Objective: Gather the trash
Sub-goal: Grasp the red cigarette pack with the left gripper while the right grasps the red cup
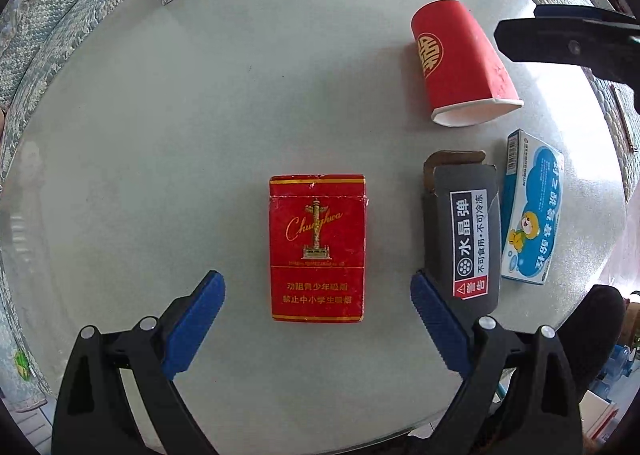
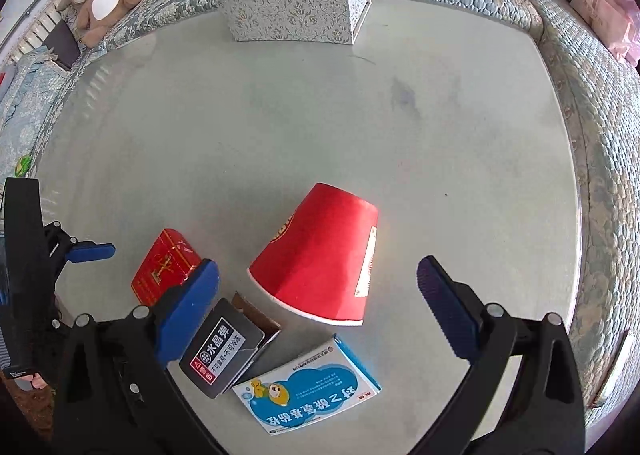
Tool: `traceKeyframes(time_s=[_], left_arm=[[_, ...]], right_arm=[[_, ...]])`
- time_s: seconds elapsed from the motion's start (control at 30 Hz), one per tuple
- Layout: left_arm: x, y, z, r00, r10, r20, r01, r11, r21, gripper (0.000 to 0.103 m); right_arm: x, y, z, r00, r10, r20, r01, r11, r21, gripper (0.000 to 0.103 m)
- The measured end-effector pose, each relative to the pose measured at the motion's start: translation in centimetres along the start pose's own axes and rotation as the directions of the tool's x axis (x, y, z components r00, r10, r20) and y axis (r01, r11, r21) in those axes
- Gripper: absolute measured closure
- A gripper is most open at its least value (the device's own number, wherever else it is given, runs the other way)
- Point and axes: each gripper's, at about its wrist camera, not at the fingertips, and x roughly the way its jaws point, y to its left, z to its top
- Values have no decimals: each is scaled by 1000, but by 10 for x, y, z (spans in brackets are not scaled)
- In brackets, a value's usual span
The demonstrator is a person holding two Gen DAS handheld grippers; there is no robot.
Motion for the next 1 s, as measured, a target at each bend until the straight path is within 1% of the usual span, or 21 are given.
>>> traceKeyframes(time_s=[0.07,0.13,0.3,0.67,0.77,0.8,0.83,0.9,0.93,0.97,1.0], left_arm=[[6,2,3,1000,-9,-2,9,1000,3,11],[12,6,6,1000,-21,-1,21,1000,-2,11],[30,13,10,999,-38,-23,37,999,-11,11],[48,23,10,999,-20,-31,19,1000,-23,11],[53,25,8,999,-27,-33,26,999,-30,11],[55,19,4,999,-25,-31,24,999,-31,11],[56,19,3,999,-24,-28,23,999,-32,12],[56,18,4,999,-45,-24,44,998,-34,18],[55,19,3,997,-69,-27,68,997,-45,25],[54,19,3,997,-68,-23,67,996,-56,30],[49,14,5,998,-67,-20,66,996,-63,33]], right_arm=[[11,-2,5,1000,-6,-13,6,1000,8,6],[21,-3,7,1000,4,-25,-4,1000,26,6],[43,-1,5,998,10,-65,-8,999,33,6],[54,4,3,997,-22,-73,22,1000,-3,6],[57,8,4,997,-43,-64,42,999,-15,11],[56,9,3,997,-40,-62,39,999,-12,18],[55,9,3,997,-45,-56,44,999,-12,20],[52,12,2,997,-61,-38,60,998,-23,29],[50,13,2,997,-67,-31,66,997,-30,33],[49,14,1,997,-73,-27,72,997,-36,34],[48,15,0,997,-75,-19,74,996,-44,34]])
